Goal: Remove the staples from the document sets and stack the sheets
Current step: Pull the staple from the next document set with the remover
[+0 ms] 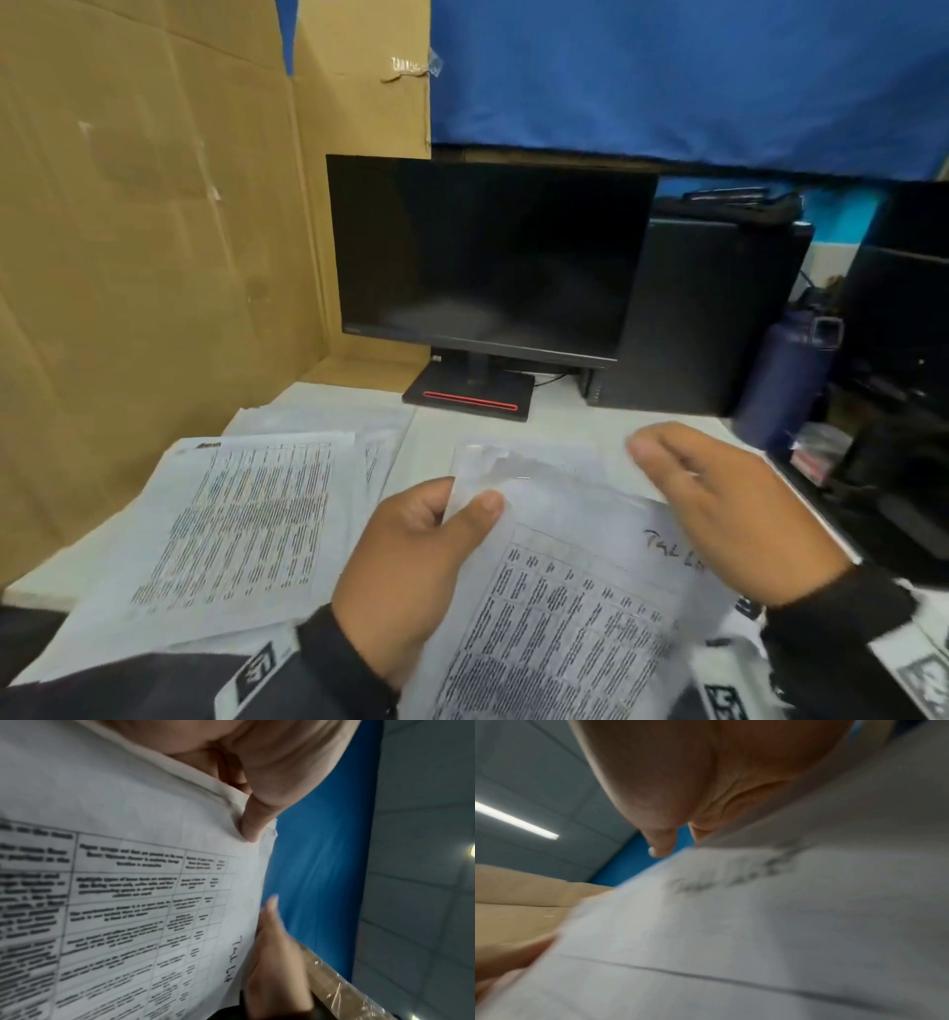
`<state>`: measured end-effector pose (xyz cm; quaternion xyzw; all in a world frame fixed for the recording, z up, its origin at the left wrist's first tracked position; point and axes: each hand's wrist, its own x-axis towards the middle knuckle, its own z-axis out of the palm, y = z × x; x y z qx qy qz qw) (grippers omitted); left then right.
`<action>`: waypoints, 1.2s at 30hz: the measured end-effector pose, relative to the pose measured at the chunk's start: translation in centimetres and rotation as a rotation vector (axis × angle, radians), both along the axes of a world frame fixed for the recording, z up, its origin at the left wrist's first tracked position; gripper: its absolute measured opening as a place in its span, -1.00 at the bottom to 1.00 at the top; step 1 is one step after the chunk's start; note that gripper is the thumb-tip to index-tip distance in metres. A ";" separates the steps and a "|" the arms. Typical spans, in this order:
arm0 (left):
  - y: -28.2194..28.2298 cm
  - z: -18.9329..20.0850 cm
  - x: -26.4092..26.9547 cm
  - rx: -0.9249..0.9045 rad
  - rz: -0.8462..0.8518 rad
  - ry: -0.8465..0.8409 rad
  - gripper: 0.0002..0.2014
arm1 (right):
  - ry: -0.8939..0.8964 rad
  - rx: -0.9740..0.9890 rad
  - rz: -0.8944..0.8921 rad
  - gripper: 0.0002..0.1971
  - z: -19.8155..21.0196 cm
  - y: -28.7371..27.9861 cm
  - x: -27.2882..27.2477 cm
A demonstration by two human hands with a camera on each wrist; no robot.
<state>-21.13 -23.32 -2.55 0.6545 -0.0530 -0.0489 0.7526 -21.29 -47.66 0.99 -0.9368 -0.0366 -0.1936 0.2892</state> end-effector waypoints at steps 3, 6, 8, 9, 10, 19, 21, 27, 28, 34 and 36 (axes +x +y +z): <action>0.5 -0.2 0.6 0.007 -0.001 0.075 -0.86 | 0.339 -0.077 -0.137 -0.75 -4.2 -5.3 0.8; 0.6 -0.4 1.4 0.039 0.011 0.080 -0.83 | 0.575 -0.341 -0.047 -0.71 -8.0 -7.4 0.8; 0.6 -0.4 2.1 0.044 0.017 0.104 -0.79 | 0.607 -0.378 -0.044 -0.69 -9.0 -7.3 0.6; 0.6 -0.4 2.3 0.042 0.011 0.132 -0.79 | 0.585 -0.373 -0.058 -0.75 -9.4 -7.4 0.6; 0.6 -0.3 2.6 0.041 0.002 0.165 -0.80 | 0.546 -0.358 -0.086 -0.79 -9.7 -7.4 0.5; 1.3 -1.8 1.8 0.059 0.008 0.250 -0.78 | 0.388 -0.004 -0.220 -0.74 -8.9 -7.9 0.1; 1.2 -2.1 1.6 0.056 0.029 0.248 -0.79 | 0.288 0.177 -0.220 -0.68 -7.0 -7.7 -0.2; -0.4 -2.1 0.2 -0.018 0.036 0.255 -0.82 | 0.014 0.335 0.096 -0.66 -1.6 -0.7 -4.0; -0.7 -2.1 0.0 -0.037 0.024 0.263 -0.81 | 0.004 0.318 0.151 -0.65 -1.8 0.6 -4.7; -2.6 -2.0 -1.2 -0.147 -0.122 0.267 -0.78 | -0.026 0.242 0.108 -0.59 -5.3 3.3 -5.4; -3.1 -2.2 -1.2 -0.163 -0.155 0.257 -0.77 | -0.035 0.269 0.078 -0.62 -5.8 3.0 -5.4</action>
